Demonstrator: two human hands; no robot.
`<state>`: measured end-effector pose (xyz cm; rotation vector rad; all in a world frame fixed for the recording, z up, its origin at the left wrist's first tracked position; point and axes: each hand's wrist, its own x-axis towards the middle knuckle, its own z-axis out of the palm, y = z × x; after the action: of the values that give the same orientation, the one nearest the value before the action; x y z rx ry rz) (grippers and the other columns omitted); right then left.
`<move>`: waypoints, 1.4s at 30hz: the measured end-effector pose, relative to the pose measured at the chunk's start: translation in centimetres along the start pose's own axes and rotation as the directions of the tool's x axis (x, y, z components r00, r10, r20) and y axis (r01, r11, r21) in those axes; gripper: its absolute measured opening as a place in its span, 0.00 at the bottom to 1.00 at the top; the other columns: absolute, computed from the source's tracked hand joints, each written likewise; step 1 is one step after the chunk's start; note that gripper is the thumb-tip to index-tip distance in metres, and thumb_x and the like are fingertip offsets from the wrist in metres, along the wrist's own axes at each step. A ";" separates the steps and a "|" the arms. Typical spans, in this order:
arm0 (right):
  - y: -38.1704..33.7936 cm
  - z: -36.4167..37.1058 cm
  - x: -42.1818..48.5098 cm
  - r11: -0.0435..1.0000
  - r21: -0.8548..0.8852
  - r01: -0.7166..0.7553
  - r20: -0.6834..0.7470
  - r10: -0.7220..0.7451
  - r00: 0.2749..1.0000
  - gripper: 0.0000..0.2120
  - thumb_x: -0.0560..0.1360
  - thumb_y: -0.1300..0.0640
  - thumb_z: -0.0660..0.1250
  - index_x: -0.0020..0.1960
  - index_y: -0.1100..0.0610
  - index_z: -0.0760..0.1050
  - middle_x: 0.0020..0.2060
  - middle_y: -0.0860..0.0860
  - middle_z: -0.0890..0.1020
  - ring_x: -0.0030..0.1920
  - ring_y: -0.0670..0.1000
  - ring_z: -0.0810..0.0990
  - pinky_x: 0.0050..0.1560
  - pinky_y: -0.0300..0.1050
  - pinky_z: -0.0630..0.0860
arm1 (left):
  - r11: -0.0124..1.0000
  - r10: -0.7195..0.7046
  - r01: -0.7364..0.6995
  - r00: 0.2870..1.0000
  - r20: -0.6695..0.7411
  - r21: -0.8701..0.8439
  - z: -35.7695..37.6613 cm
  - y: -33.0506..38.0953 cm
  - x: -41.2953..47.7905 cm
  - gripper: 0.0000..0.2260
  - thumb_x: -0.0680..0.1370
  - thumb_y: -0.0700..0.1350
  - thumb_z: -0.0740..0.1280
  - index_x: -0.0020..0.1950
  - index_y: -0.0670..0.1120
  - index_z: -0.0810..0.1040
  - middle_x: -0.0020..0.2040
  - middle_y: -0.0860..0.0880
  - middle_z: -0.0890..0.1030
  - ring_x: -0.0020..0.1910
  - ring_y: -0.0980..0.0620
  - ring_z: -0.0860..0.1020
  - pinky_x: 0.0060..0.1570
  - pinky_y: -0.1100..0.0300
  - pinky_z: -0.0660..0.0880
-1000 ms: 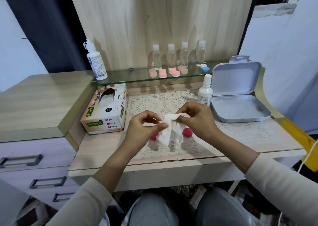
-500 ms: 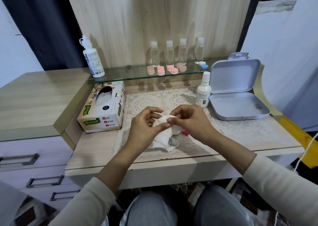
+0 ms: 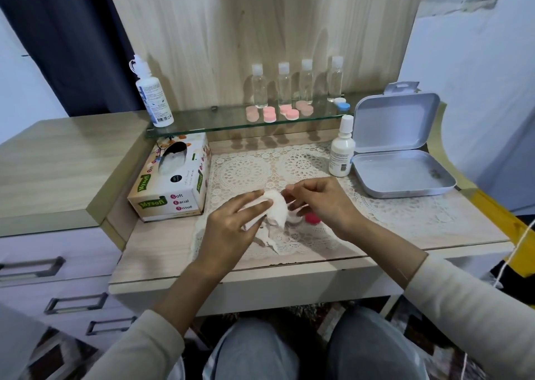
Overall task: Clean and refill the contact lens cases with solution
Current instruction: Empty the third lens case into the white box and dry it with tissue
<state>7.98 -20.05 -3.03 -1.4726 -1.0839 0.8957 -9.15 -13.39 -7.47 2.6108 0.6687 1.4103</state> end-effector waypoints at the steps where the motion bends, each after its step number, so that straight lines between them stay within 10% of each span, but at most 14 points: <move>1: 0.3 -0.5 0.4 0.982 -0.179 0.063 0.003 -0.064 0.998 0.06 0.74 0.59 0.68 0.47 0.61 0.82 0.36 0.49 0.82 0.30 0.42 0.77 0.30 0.34 0.74 | 1.000 0.004 -0.004 1.000 0.009 0.007 -0.4 -0.3 0.0 0.11 0.70 0.39 0.70 0.51 0.42 0.82 0.53 0.43 0.82 0.52 0.53 0.77 0.55 0.69 0.72; 4: 1.2 -1.7 1.3 0.709 -0.674 0.210 0.165 -0.133 0.977 0.15 0.70 0.55 0.72 0.56 0.54 0.80 0.51 0.47 0.81 0.46 0.44 0.77 0.49 0.42 0.74 | 1.000 0.015 -0.016 0.999 0.050 0.010 -1.6 -1.3 -0.1 0.11 0.68 0.37 0.71 0.51 0.42 0.82 0.52 0.43 0.82 0.52 0.54 0.77 0.55 0.71 0.71; 8: 2.5 -1.4 1.2 0.487 -0.825 0.287 0.263 -0.119 0.958 0.18 0.68 0.47 0.71 0.55 0.52 0.79 0.55 0.48 0.78 0.55 0.53 0.69 0.54 0.49 0.69 | 1.000 0.024 -0.024 0.994 0.109 -0.001 -2.4 -1.8 -0.2 0.11 0.69 0.38 0.70 0.50 0.42 0.83 0.52 0.43 0.82 0.52 0.54 0.77 0.54 0.68 0.72; 27: 6.3 -1.4 0.9 0.569 -0.708 0.419 0.069 -0.534 0.842 0.15 0.69 0.46 0.65 0.45 0.55 0.82 0.33 0.49 0.75 0.40 0.49 0.67 0.42 0.45 0.61 | 1.000 0.001 0.000 0.950 0.312 -0.006 2.2 -1.4 0.5 0.11 0.72 0.43 0.66 0.50 0.42 0.83 0.54 0.44 0.81 0.53 0.52 0.75 0.51 0.67 0.71; 42: 6.8 -1.4 0.9 0.571 -0.691 0.442 0.097 -0.533 0.840 0.12 0.67 0.52 0.69 0.46 0.58 0.81 0.33 0.51 0.73 0.39 0.48 0.66 0.41 0.35 0.58 | 0.994 0.048 -0.017 0.957 0.287 -0.109 3.8 -2.3 0.0 0.11 0.72 0.48 0.66 0.47 0.45 0.84 0.54 0.45 0.81 0.52 0.52 0.74 0.52 0.62 0.71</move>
<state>10.67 -19.90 -9.53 -1.6384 -1.7409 -0.0513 -6.75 -10.89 -10.27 2.6770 0.5002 1.0072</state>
